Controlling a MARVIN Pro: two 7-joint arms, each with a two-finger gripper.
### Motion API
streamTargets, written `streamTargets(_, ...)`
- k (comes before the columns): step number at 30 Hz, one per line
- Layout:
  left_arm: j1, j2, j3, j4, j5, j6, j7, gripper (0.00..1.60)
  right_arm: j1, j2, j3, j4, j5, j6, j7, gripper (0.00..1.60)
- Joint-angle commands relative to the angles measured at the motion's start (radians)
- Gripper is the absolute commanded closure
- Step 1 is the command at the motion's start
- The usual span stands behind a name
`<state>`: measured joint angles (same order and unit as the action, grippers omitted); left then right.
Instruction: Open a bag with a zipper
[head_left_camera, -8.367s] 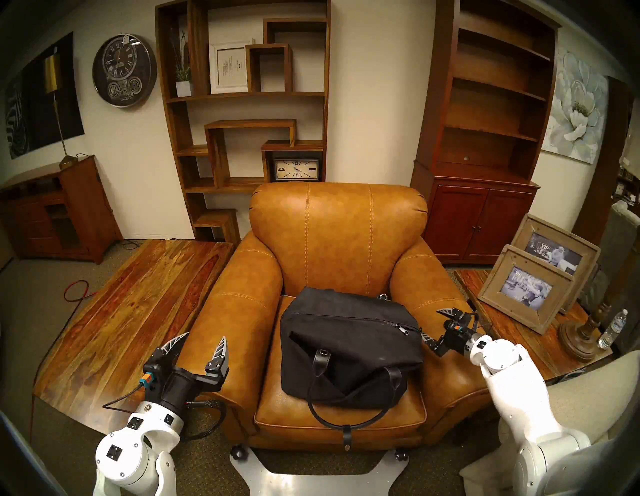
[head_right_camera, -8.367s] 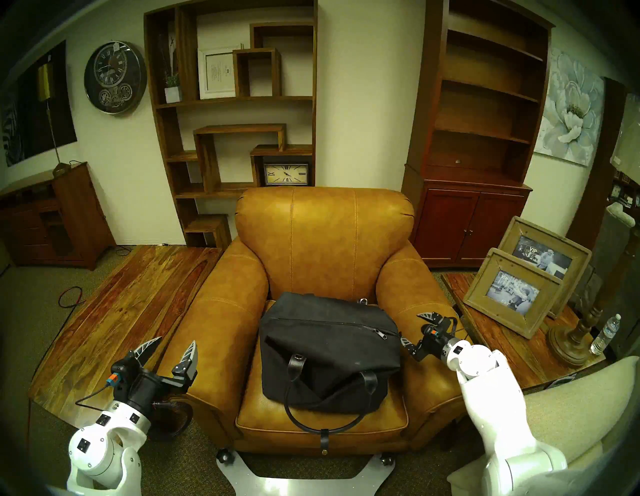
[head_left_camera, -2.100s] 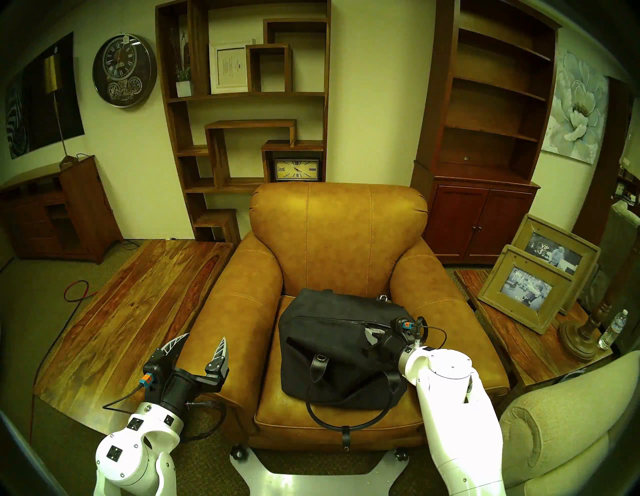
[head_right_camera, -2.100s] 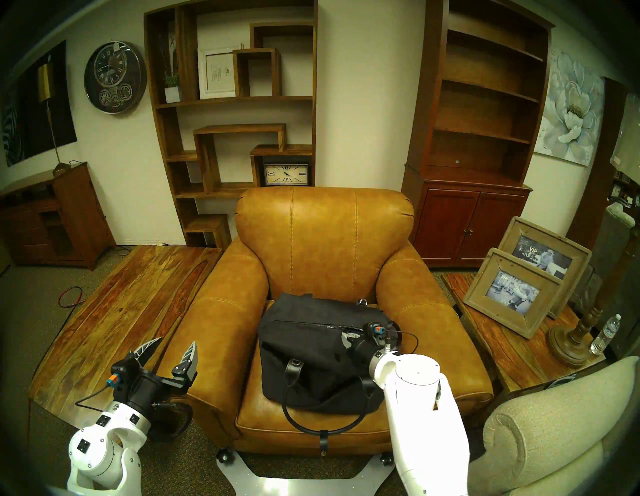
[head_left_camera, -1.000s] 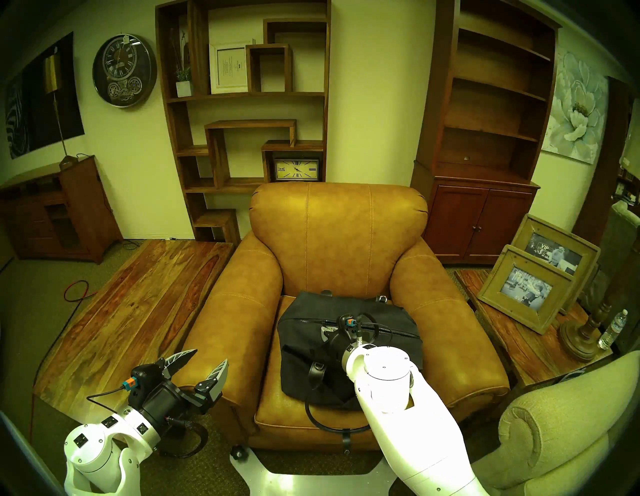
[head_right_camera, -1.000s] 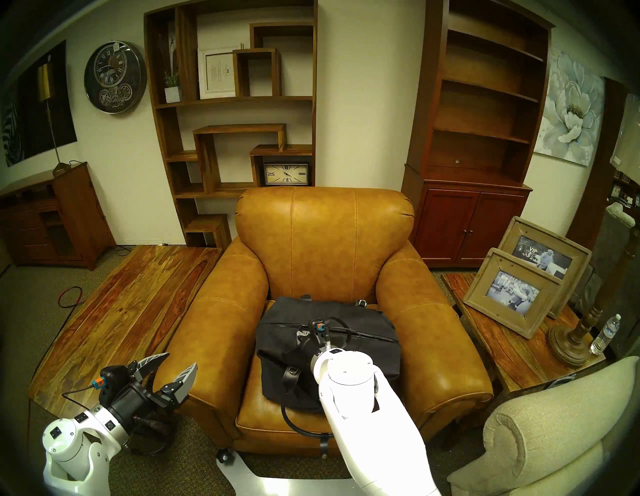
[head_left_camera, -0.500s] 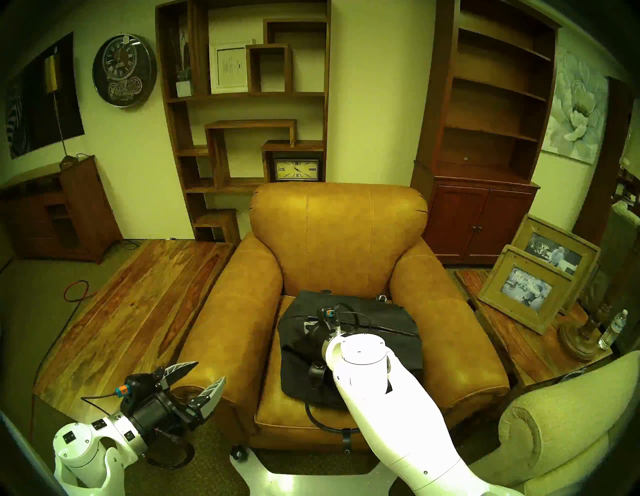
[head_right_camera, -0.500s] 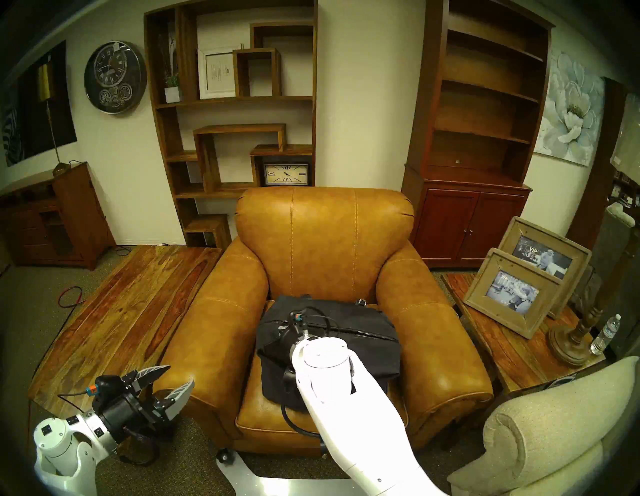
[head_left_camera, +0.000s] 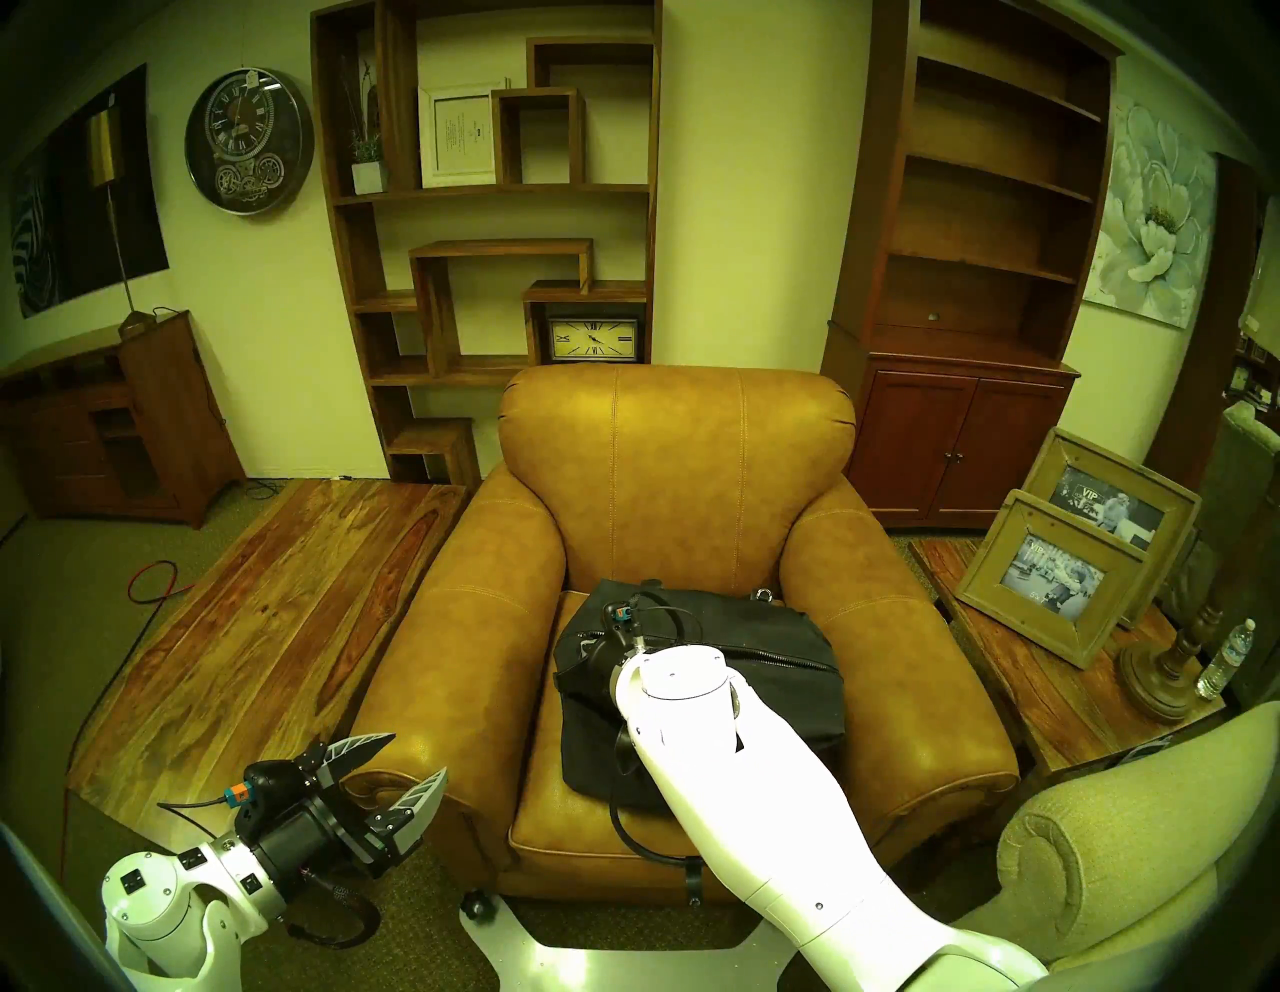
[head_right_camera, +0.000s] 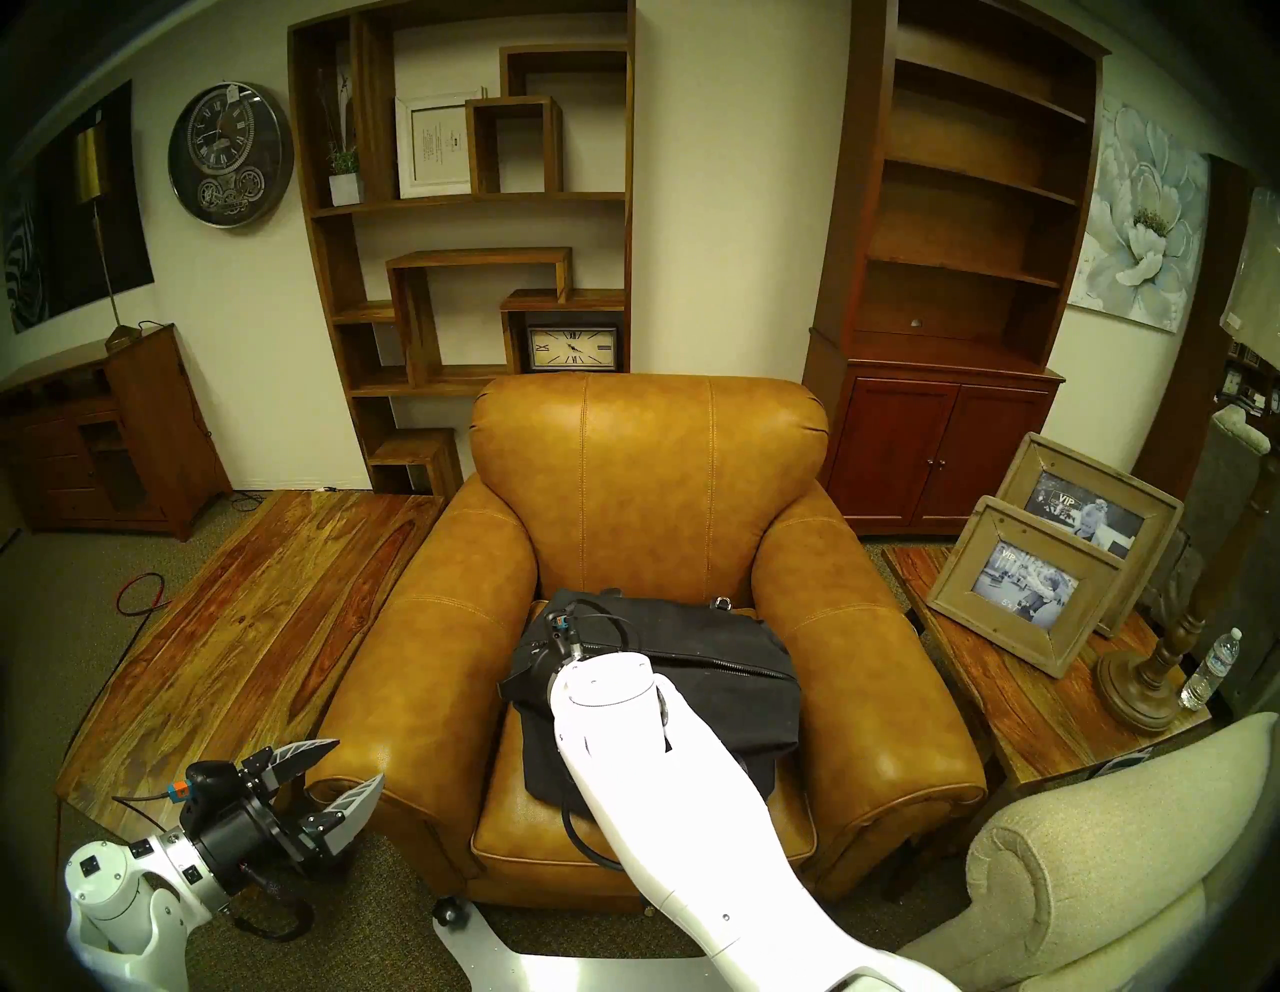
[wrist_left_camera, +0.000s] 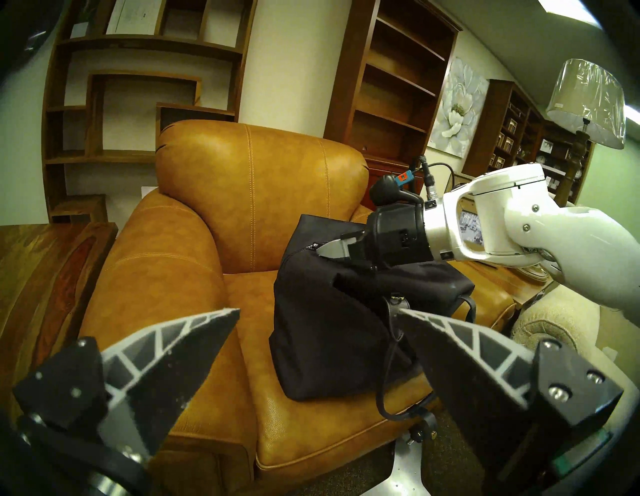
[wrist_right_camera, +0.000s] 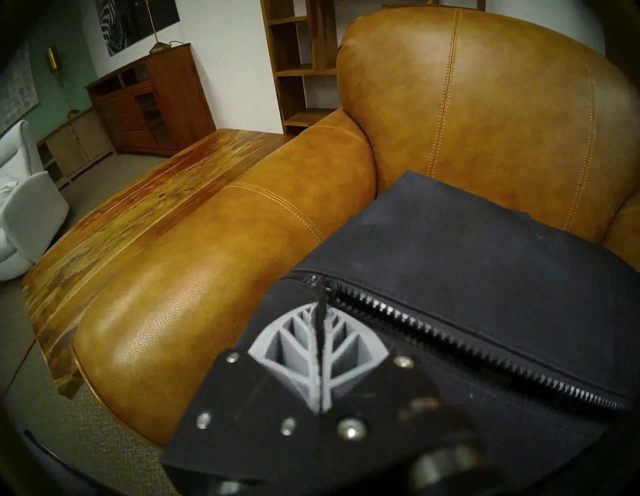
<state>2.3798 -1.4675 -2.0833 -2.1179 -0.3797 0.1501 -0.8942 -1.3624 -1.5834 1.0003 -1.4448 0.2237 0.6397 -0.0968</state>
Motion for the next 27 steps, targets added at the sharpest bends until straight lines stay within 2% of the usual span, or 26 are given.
streamTargets(1, -0.002, -0.002, -0.002, -0.007, -0.007, -0.013, -0.009, 0.0, 0.118, -0.081, -0.05, 0.025, 0.012, 0.036, 0.006, 1.6)
streamTargets(8, -0.003, -0.002, -0.003, -0.005, -0.007, -0.017, -0.013, 0.0, 0.176, -0.111, -0.082, 0.057, 0.003, 0.114, 0.013, 1.6)
streamTargets(18, -0.004, -0.003, -0.004, -0.003, -0.006, -0.02, -0.017, 0.0, 0.277, -0.169, -0.142, 0.169, -0.019, 0.223, 0.026, 1.6)
streamTargets(27, -0.005, -0.004, -0.004, -0.001, -0.006, -0.022, -0.02, 0.0, 0.356, -0.217, -0.176, 0.28, -0.033, 0.278, 0.047, 1.6)
